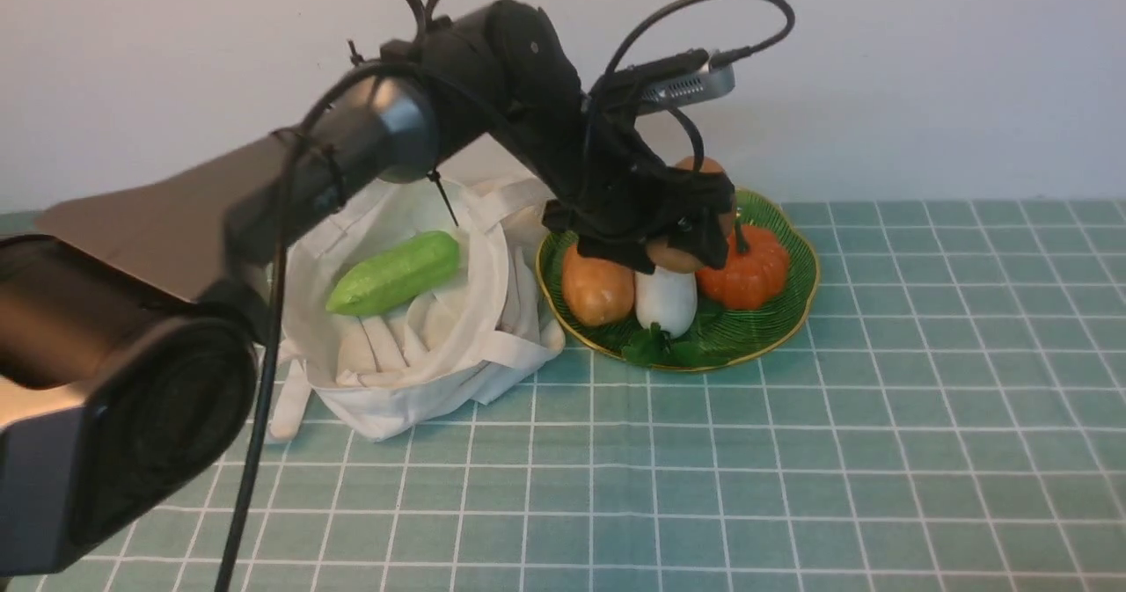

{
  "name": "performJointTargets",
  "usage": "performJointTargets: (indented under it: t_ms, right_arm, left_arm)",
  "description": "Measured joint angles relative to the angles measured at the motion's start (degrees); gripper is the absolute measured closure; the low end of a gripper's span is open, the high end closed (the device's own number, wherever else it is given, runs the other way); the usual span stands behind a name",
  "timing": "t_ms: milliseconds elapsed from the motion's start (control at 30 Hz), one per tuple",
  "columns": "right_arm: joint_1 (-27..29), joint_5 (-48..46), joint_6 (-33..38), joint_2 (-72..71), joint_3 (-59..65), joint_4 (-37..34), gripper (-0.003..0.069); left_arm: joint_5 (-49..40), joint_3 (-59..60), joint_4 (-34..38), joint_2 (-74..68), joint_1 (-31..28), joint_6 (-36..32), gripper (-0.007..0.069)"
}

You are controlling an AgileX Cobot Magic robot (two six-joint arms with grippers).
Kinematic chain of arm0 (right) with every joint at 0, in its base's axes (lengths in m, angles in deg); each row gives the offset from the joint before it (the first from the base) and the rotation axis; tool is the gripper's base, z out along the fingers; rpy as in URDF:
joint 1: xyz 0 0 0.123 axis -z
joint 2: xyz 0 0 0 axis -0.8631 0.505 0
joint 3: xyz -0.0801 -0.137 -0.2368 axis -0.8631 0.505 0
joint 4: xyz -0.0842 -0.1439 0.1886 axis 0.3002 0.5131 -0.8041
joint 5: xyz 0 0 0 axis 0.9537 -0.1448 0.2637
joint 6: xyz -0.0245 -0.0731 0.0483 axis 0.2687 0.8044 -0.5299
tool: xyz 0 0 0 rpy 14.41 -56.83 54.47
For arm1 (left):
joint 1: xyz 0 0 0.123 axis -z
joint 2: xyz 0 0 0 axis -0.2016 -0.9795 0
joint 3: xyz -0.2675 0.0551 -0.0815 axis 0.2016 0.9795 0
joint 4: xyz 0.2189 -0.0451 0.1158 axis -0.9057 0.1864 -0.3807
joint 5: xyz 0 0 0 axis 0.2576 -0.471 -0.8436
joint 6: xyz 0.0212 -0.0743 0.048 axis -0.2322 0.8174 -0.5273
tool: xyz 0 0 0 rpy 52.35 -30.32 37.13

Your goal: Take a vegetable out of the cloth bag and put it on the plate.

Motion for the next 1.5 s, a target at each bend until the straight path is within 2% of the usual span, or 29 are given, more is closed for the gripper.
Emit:
performJointTargets:
  t_ms: [233,433,500,767,800,867,900,933,967,1000,1033,1067,1133,1267,1500]
  right_arm:
    - [0.0,0.0,0.0,0.0,0.0,0.0,0.0675]
    - [0.0,0.0,0.0,0.0,0.0,0.0,0.0675]
    - [0.0,0.0,0.0,0.0,0.0,0.0,0.0675]
    - [0.0,0.0,0.0,0.0,0.0,0.0,0.0675]
    - [0.0,0.0,0.0,0.0,0.0,0.0,0.0675]
    - [0.0,0.0,0.0,0.0,0.0,0.0,0.0675]
    - [0.0,0.0,0.0,0.0,0.0,0.0,0.0675]
    - [0.0,0.0,0.0,0.0,0.0,0.0,0.0675]
    - [0.0,0.0,0.0,0.0,0.0,0.0,0.0675]
    - [0.0,0.0,0.0,0.0,0.0,0.0,0.0675]
    - [0.0,0.0,0.0,0.0,0.0,0.0,0.0675]
    - [0.0,0.0,0.0,0.0,0.0,0.05,0.0675]
    - [0.0,0.0,0.0,0.0,0.0,0.05,0.0675]
    - [0.0,0.0,0.0,0.0,0.0,0.05,0.0675]
    - [0.0,0.0,0.0,0.0,0.0,0.05,0.0675]
  left_arm:
    - [1.41,-0.3,0.49,-1.85,0.02,0.0,0.0152]
    - [2.37,-0.3,0.29,-2.49,0.02,-0.98,-0.0017]
    - [2.42,-0.36,0.29,-2.49,0.02,-1.89,-0.005]
    - [-2.03,-3.2,0.23,-2.21,-1.0,-2.37,-0.0055]
    - [-3.08,-3.97,0.22,-2.01,-1.36,-2.37,-0.0041]
    - [-6.43,-6.61,0.06,-1.22,-2.46,-2.19,0.0042]
    - [-6.76,-6.87,-0.07,-1.12,-2.55,-2.19,0.0053]
    - [-10.22,-9.39,-0.48,-0.28,-3.49,-1.99,0.017]
    - [-11.87,-10.58,-0.91,0.14,-3.79,-1.94,0.0231]
    - [-13.87,-12.24,-1.46,0.73,-4.17,-1.94,0.0331]
    - [-14.44,-13.26,-1.99,0.98,-4.31,-1.94,0.0382]
    - [-14.92,-14.07,-2.99,1.59,-4.45,-2.0,0.048]
    - [-15.72,-14.27,-4.33,3.0,-4.5,-2.28,0.0573]
    - [-15.84,-11.21,-5.73,7.55,-2.73,-4.31,0.0626]
    - [-16.35,-1.17,-11.84,17.76,1.83,-8.76,0.0629]
